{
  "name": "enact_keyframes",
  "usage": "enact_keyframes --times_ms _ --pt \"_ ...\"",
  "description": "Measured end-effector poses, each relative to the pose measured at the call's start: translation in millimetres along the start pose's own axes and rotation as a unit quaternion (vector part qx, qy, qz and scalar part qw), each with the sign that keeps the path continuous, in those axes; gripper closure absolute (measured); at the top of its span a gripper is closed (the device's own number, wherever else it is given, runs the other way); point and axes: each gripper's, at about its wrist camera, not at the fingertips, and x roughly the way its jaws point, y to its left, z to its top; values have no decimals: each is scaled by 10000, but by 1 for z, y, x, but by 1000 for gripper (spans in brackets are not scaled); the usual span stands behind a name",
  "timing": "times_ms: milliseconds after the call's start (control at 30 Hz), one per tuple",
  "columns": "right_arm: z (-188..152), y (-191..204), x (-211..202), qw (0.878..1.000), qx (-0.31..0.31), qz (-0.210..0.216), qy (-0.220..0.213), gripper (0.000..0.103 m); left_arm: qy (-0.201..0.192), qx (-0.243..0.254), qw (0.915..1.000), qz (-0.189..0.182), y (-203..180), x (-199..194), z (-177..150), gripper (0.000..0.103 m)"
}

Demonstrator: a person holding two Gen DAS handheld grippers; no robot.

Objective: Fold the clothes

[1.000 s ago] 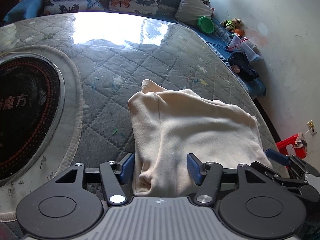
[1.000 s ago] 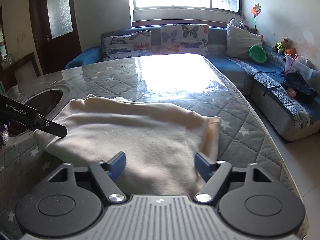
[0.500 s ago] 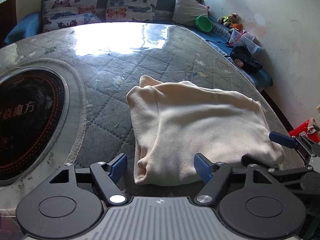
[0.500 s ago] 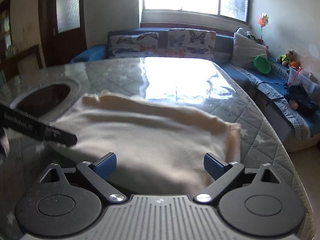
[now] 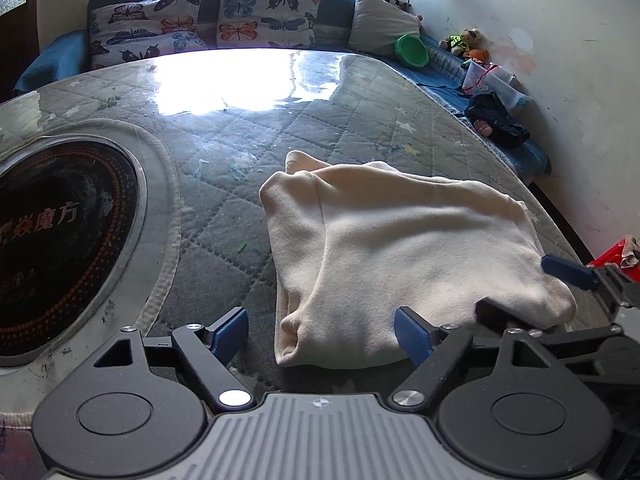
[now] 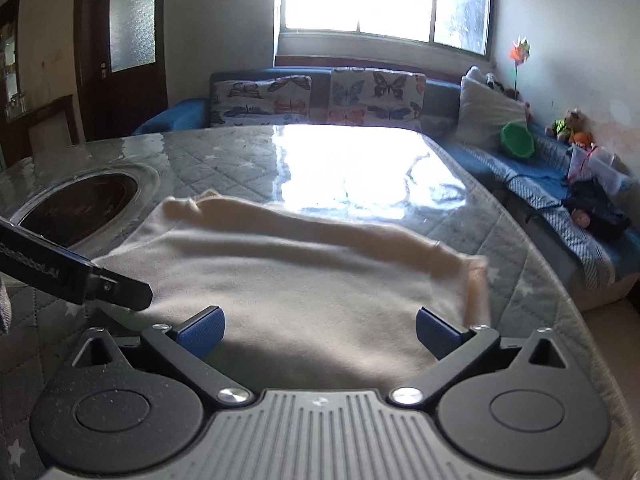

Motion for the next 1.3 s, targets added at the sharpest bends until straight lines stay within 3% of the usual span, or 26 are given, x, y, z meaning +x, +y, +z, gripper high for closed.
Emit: enact_keyframes --times_ms 667,1300 --pt "-20 -10 1 9989 359 207 -224 0 -41 58 9998 160 -4 -1 0 9" --pt "-17 -9 -10 9987 318 389 -109 0 -54 237 9993 267 -14 -1 -3 6"
